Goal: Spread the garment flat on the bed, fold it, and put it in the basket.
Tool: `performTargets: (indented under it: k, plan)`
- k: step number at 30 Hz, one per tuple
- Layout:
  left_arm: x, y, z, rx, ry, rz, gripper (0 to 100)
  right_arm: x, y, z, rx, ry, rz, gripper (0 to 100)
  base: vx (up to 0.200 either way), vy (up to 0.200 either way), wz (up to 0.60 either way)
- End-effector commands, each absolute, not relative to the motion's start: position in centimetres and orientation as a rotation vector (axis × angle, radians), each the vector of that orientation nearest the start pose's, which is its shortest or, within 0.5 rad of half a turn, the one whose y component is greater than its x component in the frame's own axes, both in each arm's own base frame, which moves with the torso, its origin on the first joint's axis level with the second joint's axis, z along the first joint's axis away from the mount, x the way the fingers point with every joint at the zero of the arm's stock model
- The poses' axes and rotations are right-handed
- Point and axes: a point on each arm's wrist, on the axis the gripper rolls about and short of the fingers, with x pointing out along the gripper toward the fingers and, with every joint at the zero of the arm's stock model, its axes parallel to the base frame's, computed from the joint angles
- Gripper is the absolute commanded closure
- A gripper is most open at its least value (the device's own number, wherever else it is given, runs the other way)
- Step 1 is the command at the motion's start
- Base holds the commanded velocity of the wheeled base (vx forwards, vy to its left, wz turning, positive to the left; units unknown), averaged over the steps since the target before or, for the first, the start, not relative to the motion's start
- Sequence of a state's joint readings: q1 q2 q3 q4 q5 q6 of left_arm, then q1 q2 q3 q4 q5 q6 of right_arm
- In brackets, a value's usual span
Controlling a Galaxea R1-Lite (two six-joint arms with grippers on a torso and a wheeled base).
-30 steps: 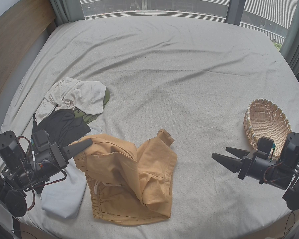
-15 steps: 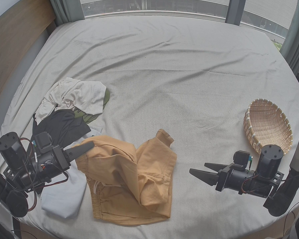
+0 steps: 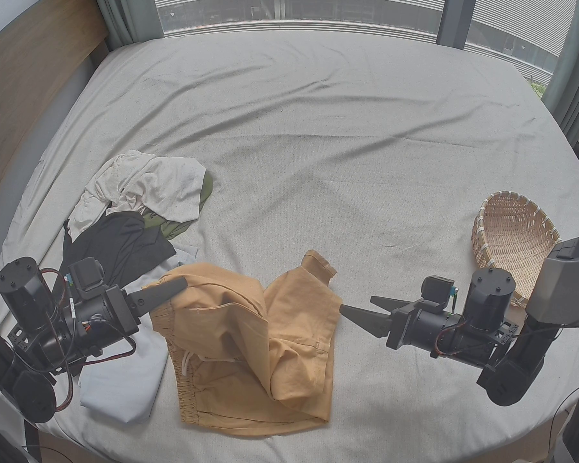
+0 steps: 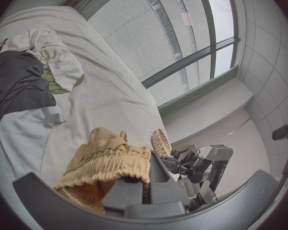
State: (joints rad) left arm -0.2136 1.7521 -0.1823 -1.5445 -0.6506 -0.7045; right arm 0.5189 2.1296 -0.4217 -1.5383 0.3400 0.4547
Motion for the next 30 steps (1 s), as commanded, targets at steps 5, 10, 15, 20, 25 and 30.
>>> performTargets:
  k: [5,10,15,20,25,30]
  plan:
    - [21.9,-6.2,11.7,-0.657,0.329,-0.823,100,27.0,17.7,3.2,0.423,0.428,0.823,0,0.000,0.000,0.00]
    - [21.9,-6.2,11.8,-0.657,0.327,-0.823,100,26.8,18.5,3.2,0.462,0.449,0.836,0,0.000,0.000,0.00]
    - [21.9,-6.2,11.7,-0.659,0.329,-0.821,100,26.8,18.6,2.2,0.464,0.482,0.829,0,0.000,0.000,0.00]
    - [21.9,-6.2,11.7,-0.660,0.332,-0.820,100,26.7,18.8,1.2,0.461,0.516,0.824,0,0.000,0.000,0.00]
    - [21.9,-6.2,11.7,-0.660,0.330,-0.819,100,26.5,19.3,0.7,0.460,0.538,0.832,0,0.000,0.000,0.00]
    - [21.8,-6.2,11.6,-0.663,0.338,-0.818,100,26.4,19.7,-0.3,0.498,0.589,0.822,0,0.000,0.000,0.00]
